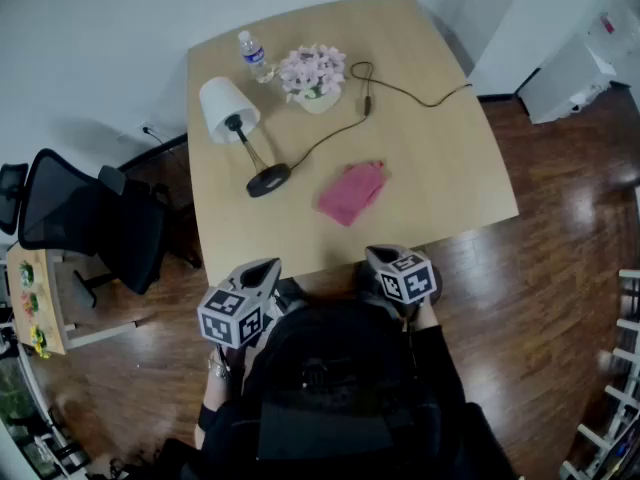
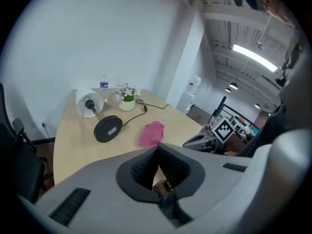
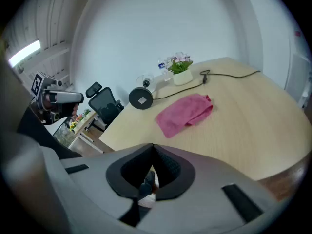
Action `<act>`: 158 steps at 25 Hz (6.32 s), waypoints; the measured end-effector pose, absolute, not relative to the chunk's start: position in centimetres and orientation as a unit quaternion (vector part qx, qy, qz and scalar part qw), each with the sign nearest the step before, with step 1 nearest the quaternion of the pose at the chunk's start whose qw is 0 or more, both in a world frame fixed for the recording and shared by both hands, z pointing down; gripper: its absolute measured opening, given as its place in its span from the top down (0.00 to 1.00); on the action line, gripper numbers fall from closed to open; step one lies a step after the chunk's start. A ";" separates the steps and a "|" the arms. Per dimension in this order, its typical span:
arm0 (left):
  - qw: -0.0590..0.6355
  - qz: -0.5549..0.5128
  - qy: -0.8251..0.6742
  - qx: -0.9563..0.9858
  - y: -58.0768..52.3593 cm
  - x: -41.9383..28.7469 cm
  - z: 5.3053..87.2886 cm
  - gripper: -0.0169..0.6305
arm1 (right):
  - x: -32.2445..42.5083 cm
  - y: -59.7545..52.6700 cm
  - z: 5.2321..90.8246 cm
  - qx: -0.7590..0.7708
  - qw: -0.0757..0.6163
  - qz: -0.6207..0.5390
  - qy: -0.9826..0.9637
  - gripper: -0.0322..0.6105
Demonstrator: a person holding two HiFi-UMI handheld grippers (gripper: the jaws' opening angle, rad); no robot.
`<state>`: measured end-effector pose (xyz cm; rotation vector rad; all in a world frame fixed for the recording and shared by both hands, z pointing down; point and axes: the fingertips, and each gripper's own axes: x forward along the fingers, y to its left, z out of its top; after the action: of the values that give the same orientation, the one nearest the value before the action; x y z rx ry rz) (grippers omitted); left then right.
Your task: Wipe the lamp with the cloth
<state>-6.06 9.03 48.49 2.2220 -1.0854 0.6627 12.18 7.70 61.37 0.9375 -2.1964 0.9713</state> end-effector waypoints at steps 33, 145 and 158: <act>0.347 0.241 -0.494 0.760 7.0 -10.0 50.3 0.97 | 11.0 -11.7 68.3 0.352 0.419 0.179 -0.818 0.34; 0.381 0.136 -0.598 0.692 -27.9 -20.3 59.2 0.86 | 5.0 -7.0 52.0 0.373 0.270 0.306 -0.833 0.80; 0.312 0.084 -0.604 0.729 -24.4 -16.2 52.9 0.87 | 6.9 -5.3 50.2 0.370 0.252 0.280 -0.849 0.80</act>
<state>-16.24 -24.42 52.94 1.9231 -1.5929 0.2215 6.87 -5.27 50.17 1.0075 -2.3091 0.7617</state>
